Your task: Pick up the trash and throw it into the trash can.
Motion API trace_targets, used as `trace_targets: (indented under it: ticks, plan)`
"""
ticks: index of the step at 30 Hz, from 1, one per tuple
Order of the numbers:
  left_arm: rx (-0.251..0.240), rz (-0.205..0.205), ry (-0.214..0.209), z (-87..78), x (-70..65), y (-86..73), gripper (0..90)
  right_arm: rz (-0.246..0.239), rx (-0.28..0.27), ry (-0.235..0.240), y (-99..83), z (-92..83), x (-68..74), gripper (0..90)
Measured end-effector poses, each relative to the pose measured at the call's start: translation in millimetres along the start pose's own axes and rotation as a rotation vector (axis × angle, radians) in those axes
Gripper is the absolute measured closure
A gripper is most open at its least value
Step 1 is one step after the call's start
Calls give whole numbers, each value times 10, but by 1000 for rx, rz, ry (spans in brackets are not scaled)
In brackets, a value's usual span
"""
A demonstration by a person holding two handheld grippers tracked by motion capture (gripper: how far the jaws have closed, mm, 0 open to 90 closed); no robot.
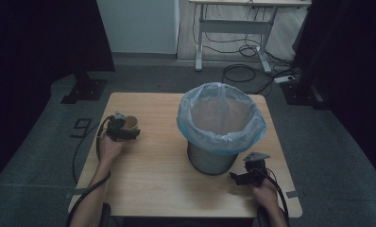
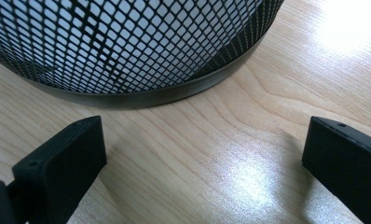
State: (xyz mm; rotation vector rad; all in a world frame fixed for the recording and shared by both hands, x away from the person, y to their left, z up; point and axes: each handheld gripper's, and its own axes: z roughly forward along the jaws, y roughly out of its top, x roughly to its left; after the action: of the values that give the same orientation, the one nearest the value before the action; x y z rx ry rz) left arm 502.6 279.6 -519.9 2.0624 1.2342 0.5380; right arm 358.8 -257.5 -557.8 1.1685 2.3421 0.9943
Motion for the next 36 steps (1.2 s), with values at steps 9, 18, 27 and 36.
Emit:
trace_targets:
  ticks: [9,18,27,36]
  plan:
    - [-1,9,-6,18,3,32,264,0,0,0,0,0,0,0]
    - [3,14,-30,-45,12,74,275,0,0,0,0,0,0,0]
    - [-1,28,-52,-194,-10,185,275,0,1,0,0,0,0,0]
    - [-10,49,-69,-348,-73,344,275,0,1,0,0,-1,0,0]
